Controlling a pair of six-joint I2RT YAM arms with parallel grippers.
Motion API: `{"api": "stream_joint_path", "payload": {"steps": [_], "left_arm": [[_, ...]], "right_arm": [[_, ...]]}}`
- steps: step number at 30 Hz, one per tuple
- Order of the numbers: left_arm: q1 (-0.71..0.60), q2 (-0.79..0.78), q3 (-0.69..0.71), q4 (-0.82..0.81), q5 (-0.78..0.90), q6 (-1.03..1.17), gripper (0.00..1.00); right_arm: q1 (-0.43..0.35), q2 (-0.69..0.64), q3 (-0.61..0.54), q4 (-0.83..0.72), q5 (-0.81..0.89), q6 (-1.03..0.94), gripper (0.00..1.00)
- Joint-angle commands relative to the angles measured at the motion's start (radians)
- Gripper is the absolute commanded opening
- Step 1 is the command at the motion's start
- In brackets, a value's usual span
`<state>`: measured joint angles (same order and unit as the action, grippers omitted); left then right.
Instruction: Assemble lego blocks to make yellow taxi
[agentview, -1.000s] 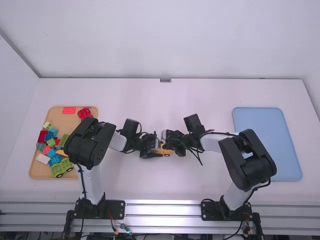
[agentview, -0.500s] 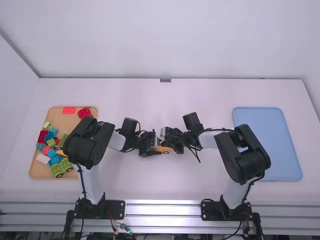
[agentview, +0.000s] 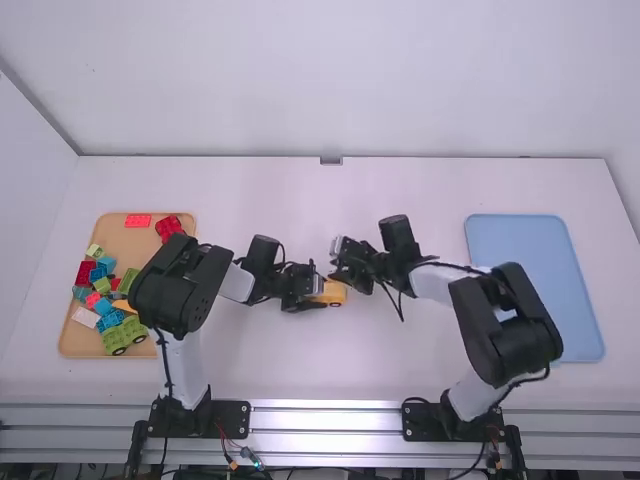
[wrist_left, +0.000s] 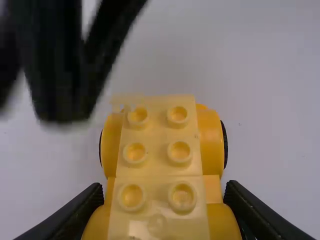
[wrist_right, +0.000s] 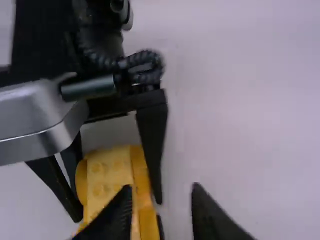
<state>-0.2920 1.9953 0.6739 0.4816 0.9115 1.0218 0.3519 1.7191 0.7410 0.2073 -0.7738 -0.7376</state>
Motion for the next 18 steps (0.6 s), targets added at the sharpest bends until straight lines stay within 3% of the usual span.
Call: {"api": "stream_joint_path", "payload": {"steps": [1,3,10,12,18], "left_arm": [[-0.002,0.016,-0.011,-0.001,0.012,0.015,0.54],[-0.002,0.016,-0.011,0.002,0.011,0.015,0.58],[-0.002,0.016,-0.011,-0.005,0.011,0.014,0.86],[-0.002,0.016,-0.011,0.004,0.010,-0.027,0.99],[0.068,-0.051,-0.011,-0.044,0.023,-0.112,0.99]], "right_arm": [[-0.032,-0.073,-0.001,-0.039,0.026,0.048,0.77],[-0.051,-0.103,-0.001,-0.084,0.062,0.085,0.99],[-0.064,-0.121,-0.001,-0.122,0.064,0.087,0.99],[-0.051,-0.121,-0.001,-0.118,0.064,0.087,0.99],[-0.044,-0.121,-0.001,-0.108,0.072,0.086,0.99]]}}
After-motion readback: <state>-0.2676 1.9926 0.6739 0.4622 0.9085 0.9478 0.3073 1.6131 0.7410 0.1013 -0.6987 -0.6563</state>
